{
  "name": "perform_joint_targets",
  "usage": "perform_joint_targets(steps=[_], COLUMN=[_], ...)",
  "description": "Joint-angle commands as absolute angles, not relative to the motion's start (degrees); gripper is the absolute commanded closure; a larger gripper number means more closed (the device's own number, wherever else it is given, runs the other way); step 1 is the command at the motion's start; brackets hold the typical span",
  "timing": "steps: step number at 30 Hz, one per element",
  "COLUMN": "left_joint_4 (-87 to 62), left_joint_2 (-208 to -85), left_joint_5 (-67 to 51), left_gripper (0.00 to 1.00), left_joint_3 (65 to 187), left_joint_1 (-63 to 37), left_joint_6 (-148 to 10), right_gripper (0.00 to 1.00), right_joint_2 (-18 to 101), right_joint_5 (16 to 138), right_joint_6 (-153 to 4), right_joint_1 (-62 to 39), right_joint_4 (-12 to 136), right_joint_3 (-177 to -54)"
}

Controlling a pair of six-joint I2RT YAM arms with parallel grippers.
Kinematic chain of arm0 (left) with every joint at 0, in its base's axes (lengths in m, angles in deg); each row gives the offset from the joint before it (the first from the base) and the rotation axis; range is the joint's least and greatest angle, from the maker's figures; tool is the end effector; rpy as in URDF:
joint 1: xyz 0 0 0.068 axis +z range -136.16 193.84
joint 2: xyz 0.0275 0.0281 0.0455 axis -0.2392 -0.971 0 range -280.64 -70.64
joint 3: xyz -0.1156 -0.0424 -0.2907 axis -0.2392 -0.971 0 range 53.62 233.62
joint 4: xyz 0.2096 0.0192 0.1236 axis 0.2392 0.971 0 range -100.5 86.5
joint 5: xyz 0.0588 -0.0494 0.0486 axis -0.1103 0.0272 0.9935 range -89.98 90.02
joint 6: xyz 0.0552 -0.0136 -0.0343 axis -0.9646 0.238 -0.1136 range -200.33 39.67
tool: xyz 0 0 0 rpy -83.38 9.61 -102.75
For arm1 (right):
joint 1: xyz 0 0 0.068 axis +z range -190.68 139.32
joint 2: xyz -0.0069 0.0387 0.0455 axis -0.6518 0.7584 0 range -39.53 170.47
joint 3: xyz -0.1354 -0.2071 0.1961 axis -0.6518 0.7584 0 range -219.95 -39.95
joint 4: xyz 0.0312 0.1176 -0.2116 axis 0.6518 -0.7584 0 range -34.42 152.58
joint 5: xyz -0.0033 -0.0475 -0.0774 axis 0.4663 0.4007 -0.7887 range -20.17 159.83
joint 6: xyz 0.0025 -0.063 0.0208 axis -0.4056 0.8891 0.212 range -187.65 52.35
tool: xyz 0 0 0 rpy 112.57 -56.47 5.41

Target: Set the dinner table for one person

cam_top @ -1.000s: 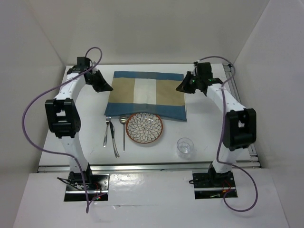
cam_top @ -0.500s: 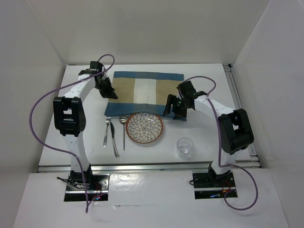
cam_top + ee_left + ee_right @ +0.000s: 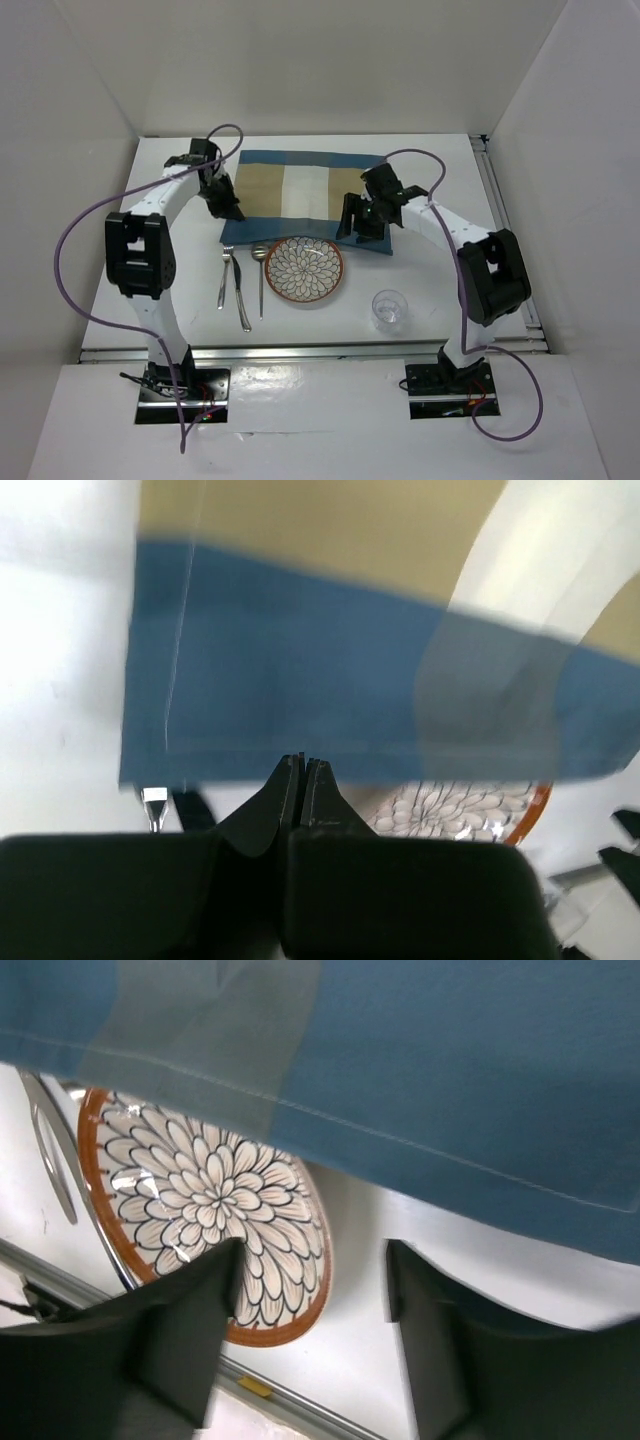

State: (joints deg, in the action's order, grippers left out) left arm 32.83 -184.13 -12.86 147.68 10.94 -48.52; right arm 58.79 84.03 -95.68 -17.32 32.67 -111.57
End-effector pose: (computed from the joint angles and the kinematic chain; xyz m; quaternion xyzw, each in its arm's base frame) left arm 0.4323 -0.0337 0.2659 -0.2155 0.9418 -0.1739 0.1909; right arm 0.3277 0.1555 0.2659 0.0032 0.9512 0.2303 0.2056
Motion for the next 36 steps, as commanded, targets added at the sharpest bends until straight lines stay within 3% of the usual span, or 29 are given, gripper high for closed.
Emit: perform_joint_targets(steps=[1,2,4,10,15,36], left_joint_4=[30.9,30.9,30.9,30.3,30.3,22.7], left_joint_2=[-174.0,-173.2,-171.7,-169.4,-169.6,-166.8], left_joint_5=[-15.5,-15.5,-14.8,-14.5,-14.0,-12.8], left_gripper=[0.95,0.90,0.88,0.88,0.91,0.96], left_joint_3=[139.9,138.8,135.5,132.7,132.2,112.2], left_joint_1=[8.1,7.3,5.2,3.9,-2.8,-19.3], left_joint_6=[-50.3,-50.8,-50.8,-50.3,-50.3,-41.2], right_gripper=[0.27,0.24,0.23,0.23,0.23,0.35], right_joint_2=[58.6,59.1,60.7,63.5,63.5,57.5], right_joint_5=[83.7,83.7,82.8,76.2,76.9,77.0], right_joint_6=[-93.8,-93.2,-92.4,-91.8,-91.8,-91.3], right_joint_1=[-14.6,-14.1,-11.9,-8.5,-8.0,-7.5], right_joint_4=[31.1,30.5,29.9,28.0,29.9,28.8], right_joint_3=[-111.4,-111.4,-111.4,-112.5,-109.3,-98.3])
